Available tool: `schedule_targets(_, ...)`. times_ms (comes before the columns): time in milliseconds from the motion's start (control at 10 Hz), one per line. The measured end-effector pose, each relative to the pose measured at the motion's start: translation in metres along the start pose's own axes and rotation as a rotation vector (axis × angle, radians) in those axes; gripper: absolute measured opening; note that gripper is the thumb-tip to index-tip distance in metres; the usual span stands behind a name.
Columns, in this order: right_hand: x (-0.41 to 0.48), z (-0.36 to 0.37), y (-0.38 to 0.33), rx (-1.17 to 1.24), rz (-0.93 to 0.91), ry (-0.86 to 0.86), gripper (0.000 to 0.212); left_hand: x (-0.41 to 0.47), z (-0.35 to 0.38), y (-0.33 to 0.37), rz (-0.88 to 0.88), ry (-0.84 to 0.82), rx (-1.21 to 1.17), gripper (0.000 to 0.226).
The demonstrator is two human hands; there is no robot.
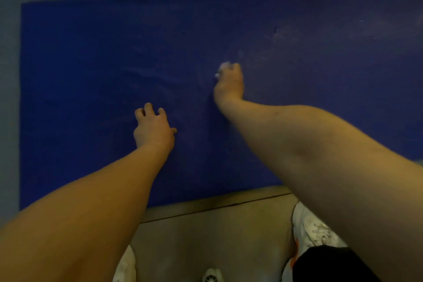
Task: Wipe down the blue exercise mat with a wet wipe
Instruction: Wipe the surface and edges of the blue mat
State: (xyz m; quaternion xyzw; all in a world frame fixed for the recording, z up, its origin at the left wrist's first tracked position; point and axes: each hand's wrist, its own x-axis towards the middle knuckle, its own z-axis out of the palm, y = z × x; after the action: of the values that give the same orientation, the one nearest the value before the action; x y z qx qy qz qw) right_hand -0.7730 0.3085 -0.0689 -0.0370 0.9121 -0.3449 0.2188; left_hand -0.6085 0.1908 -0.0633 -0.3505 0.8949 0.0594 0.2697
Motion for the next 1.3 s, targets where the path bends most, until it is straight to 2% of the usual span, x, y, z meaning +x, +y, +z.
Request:
schedule_targets(100,-0.025,0.07,-0.028,0.242,-0.128,-0.153,0.018,0.0,0.001,-0.001,0.003,0.0,0.015,0.074)
schedule_targets(200,-0.051,0.078,-0.043,-0.009,-0.396,-0.43,0.013,0.0,0.0,-0.001,0.004,-0.001,0.026,0.073)
schedule_targets(300,-0.016,0.065,-0.027,-0.125,-0.436,-0.285,0.013,0.002,-0.001,0.0,-0.012,-0.022,0.028,0.075)
schedule_targets(400,0.037,0.029,0.006,-0.159,-0.337,-0.061,0.022,0.004,0.0,0.0,-0.013,-0.023,0.023,0.075)
schedule_targets(500,0.078,-0.014,0.035,-0.146,-0.002,0.196,0.015,0.005,-0.002,0.0,-0.011,-0.032,0.024,0.075)
schedule_targets(600,0.078,-0.028,0.019,-0.158,0.014,0.26,0.016,0.005,-0.003,0.002,-0.011,-0.029,0.033,0.076)
schedule_targets(700,0.053,0.006,-0.005,-0.139,-0.123,0.232,0.02,0.005,-0.002,0.003,-0.01,-0.021,0.029,0.076)
schedule_targets(800,0.028,0.066,-0.033,-0.076,-0.3,-0.001,0.014,0.004,-0.002,0.004,-0.015,-0.025,0.017,0.077)
schedule_targets(900,-0.01,0.091,-0.058,-0.161,-0.505,-0.311,0.02,0.004,-0.003,0.004,-0.009,-0.033,0.027,0.078)
schedule_targets(1000,0.01,0.076,-0.045,-0.24,-0.57,-0.256,0.02,0.007,-0.006,0.002,-0.021,-0.046,0.012,0.076)
schedule_targets(1100,0.042,0.031,-0.002,-0.255,-0.447,0.026,0.023,0.01,-0.01,0.001,-0.024,-0.065,0.016,0.069)
schedule_targets(1200,0.072,-0.017,0.044,-0.262,-0.21,0.221,0.026,0.013,-0.013,0.001,-0.024,-0.09,0.03,0.065)
schedule_targets(1300,0.074,-0.047,0.058,-0.271,-0.003,0.312,0.02,0.014,-0.014,0.003,-0.038,-0.112,0.017,0.061)
